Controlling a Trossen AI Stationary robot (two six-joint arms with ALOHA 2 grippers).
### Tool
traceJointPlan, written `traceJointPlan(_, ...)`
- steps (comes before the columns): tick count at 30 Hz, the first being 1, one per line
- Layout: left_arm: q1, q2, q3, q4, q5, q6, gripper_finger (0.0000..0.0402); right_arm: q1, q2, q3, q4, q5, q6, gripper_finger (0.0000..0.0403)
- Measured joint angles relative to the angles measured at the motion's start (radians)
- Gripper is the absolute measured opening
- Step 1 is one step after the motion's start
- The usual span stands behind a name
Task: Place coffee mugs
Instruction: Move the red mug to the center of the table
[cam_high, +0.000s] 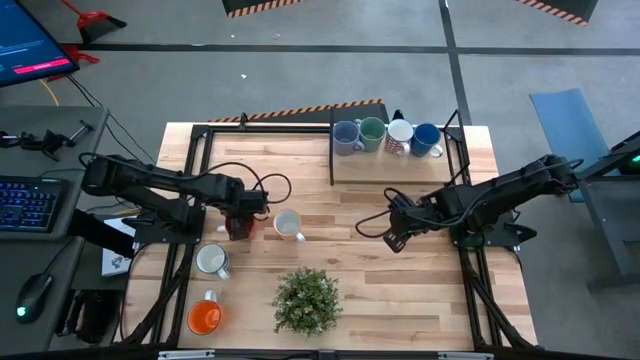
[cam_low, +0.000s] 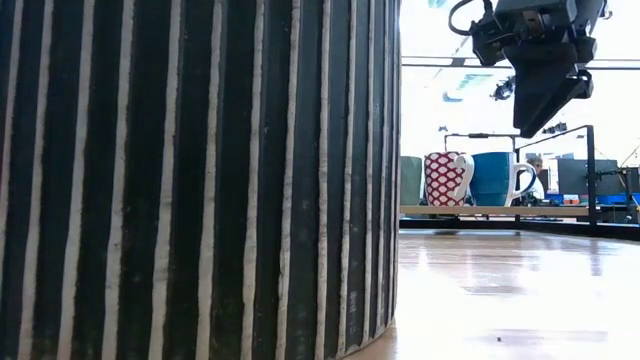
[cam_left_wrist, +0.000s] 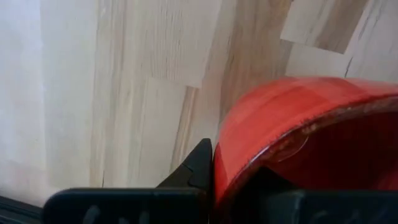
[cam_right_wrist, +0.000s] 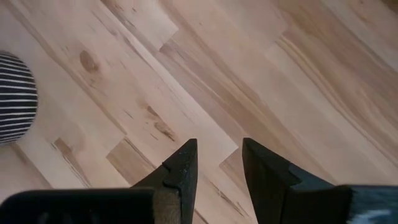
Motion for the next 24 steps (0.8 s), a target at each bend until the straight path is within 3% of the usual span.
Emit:
traceJointPlan(7,0.002,-0.008,0.056,-0.004,-0.032,-0.03,0.0005,0.0,0.0,0.0,0.025,0.036,0.0,0.0106)
traceJointPlan(16,0.02,-0.105,0.313,-0.248,-0.057,0.007,0.0004,0.0,0.0,0.0,0.022,0.095,-0.016,0.0106)
traceJointPlan(20,0.031,-0.112,0.431,-0.175,-0.052,0.003,0.0004,0.011,0.0,0.0,0.053,0.1,-0.033,0.0106)
traceJointPlan(24,0.04,-0.089,0.535,-0.057,-0.053,0.029,0.0004,0.091,-0.002,0.003,0.126,0.064,-0.129,0.0106)
